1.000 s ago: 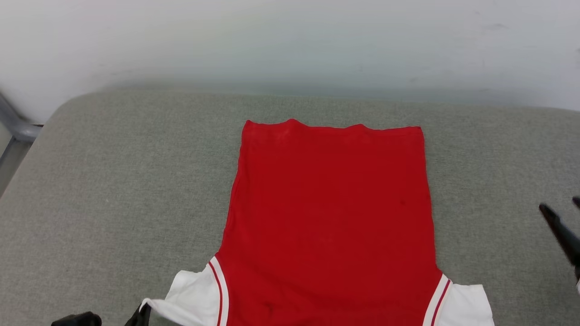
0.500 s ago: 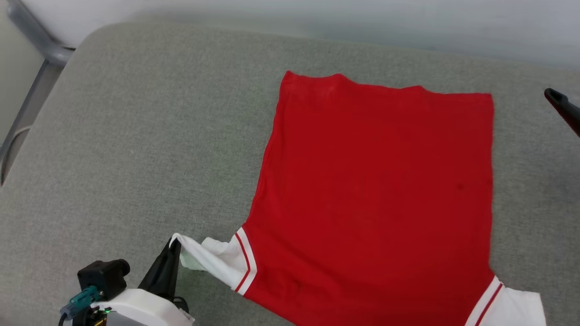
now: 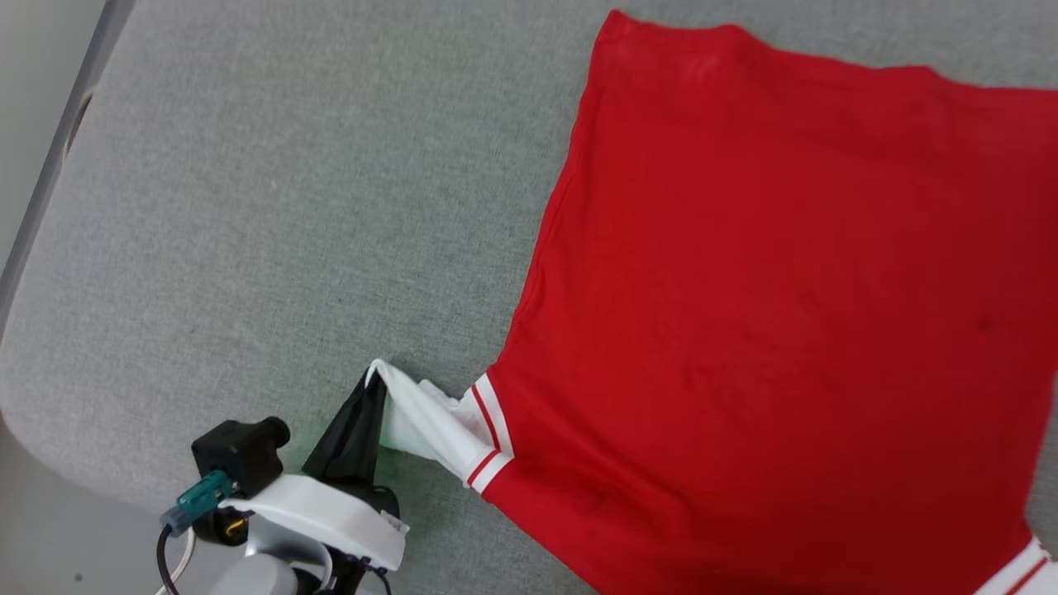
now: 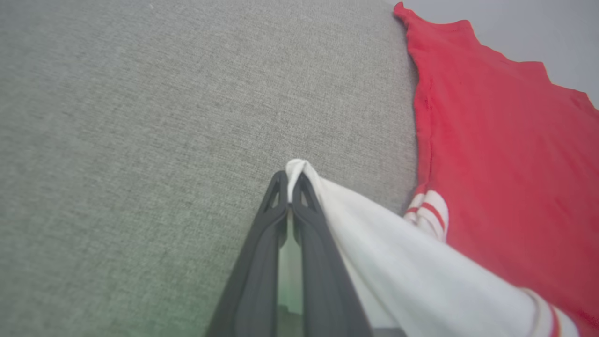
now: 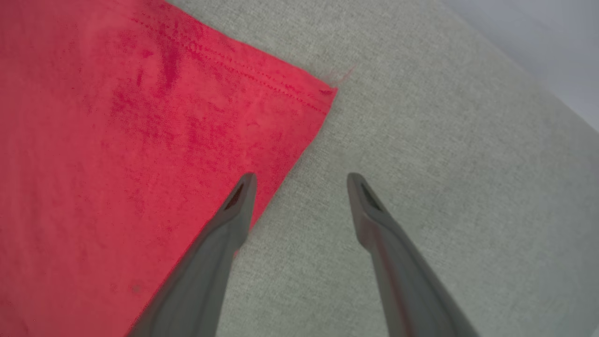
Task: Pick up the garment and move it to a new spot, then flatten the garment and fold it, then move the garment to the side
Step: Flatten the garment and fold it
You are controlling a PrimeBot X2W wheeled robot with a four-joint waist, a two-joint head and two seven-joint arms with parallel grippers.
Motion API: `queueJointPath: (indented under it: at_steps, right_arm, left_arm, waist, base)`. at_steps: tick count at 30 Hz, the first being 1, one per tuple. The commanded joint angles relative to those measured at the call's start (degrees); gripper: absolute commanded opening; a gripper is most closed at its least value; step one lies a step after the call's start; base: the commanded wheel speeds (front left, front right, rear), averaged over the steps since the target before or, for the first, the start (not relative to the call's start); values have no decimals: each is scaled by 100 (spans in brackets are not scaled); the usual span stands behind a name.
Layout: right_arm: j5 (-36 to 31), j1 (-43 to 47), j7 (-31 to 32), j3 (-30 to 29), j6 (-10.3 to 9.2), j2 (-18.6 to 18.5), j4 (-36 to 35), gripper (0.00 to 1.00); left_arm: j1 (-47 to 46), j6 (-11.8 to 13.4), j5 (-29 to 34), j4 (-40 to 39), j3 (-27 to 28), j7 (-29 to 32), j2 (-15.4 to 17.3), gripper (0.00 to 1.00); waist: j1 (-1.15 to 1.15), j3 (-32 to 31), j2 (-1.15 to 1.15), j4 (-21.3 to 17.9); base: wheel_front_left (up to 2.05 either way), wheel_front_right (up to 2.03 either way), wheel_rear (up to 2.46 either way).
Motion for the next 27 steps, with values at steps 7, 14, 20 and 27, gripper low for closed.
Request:
queueJointPath:
  at_steps: [7, 14, 20, 27]
  right_arm:
    - [-387, -252, 361, 166, -5, 65, 442, 100]
    - [-194, 522, 408, 470, -5, -4, 645, 98]
    - [-214, 298, -73, 416, -7, -27, 587, 0]
    - [-170, -23, -840, 572, -5, 80, 469, 0]
  left_arm:
    - [-330, -285, 324, 151, 194, -14, -394, 0]
    - [-396, -451, 529, 331, 349, 2, -612, 0]
    - [-369, -525, 640, 425, 479, 4, -638, 0]
    - [-164, -509, 681, 469, 610, 1, -559, 0]
  waist:
    - [-2, 712, 0, 307]
    - [-2, 855, 0, 318]
    - [-2, 726, 0, 168]
    - [-2, 223, 0, -103]
  base:
    - [0, 0, 0]
    - [0, 0, 0]
    - [0, 0, 0]
    - [0, 0, 0]
